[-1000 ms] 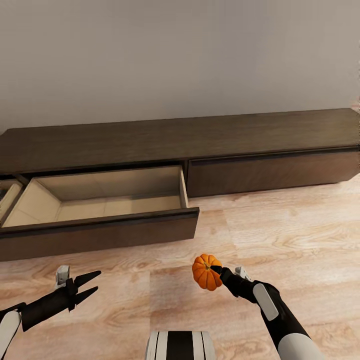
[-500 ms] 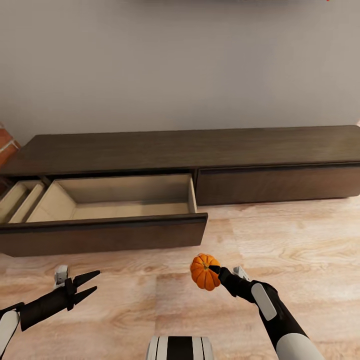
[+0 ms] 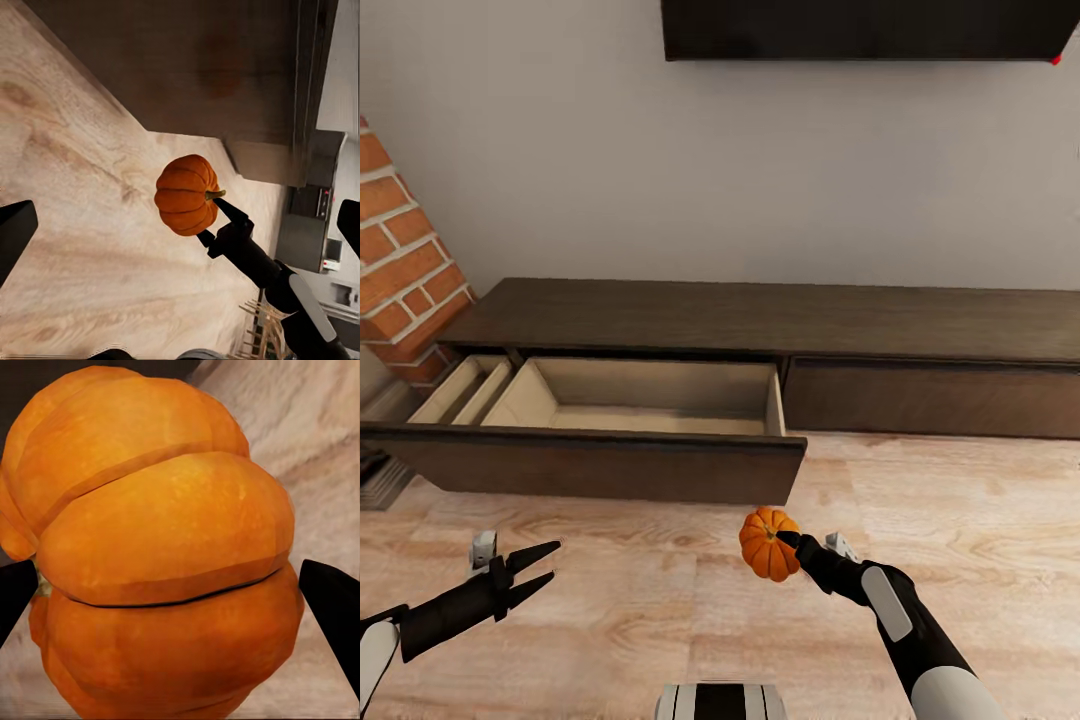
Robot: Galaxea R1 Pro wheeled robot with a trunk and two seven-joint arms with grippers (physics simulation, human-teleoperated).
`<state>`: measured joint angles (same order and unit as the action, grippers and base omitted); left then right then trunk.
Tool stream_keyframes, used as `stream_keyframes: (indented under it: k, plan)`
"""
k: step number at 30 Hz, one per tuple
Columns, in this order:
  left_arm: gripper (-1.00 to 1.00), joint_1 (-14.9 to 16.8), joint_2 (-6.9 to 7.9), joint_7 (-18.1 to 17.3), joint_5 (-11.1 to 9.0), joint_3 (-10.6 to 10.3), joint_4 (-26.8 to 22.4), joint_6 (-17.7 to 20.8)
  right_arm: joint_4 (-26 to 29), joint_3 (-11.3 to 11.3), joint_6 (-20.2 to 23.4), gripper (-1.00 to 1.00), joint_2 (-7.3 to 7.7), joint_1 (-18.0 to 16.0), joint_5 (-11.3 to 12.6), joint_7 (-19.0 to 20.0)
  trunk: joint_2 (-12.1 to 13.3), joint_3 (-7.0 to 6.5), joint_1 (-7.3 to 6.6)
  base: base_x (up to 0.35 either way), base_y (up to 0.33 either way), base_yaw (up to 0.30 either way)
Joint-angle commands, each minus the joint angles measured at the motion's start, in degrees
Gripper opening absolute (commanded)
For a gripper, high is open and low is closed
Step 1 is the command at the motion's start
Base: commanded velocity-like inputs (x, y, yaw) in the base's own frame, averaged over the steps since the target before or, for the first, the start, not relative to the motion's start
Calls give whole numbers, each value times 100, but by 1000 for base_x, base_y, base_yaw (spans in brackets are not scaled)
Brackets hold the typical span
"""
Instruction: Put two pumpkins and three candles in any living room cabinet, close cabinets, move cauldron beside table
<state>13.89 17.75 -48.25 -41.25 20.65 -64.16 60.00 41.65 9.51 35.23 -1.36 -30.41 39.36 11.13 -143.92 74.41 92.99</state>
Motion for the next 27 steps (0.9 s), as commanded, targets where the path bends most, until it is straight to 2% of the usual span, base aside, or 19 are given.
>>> stream_keyframes:
  k: [1,14,20,27]
  plan:
    - [100,0,0,0,3,0,0,0,1,-1,2,-100,-1,0,19,-14,2,-24,-2,-248,0,56]
    - [100,0,0,0,3,0,0,0,1,-13,1,-100,-11,0,3,-13,19,-313,-36,-41,0,9]
    - [100,0,0,0,3,0,0,0,1,-85,-3,-100,-13,0,-6,-14,27,-459,-51,-163,0,212]
    - [100,0,2,0,3,0,0,0,1,-151,-3,-100,-13,0,-8,-20,36,-633,-69,-42,0,270]
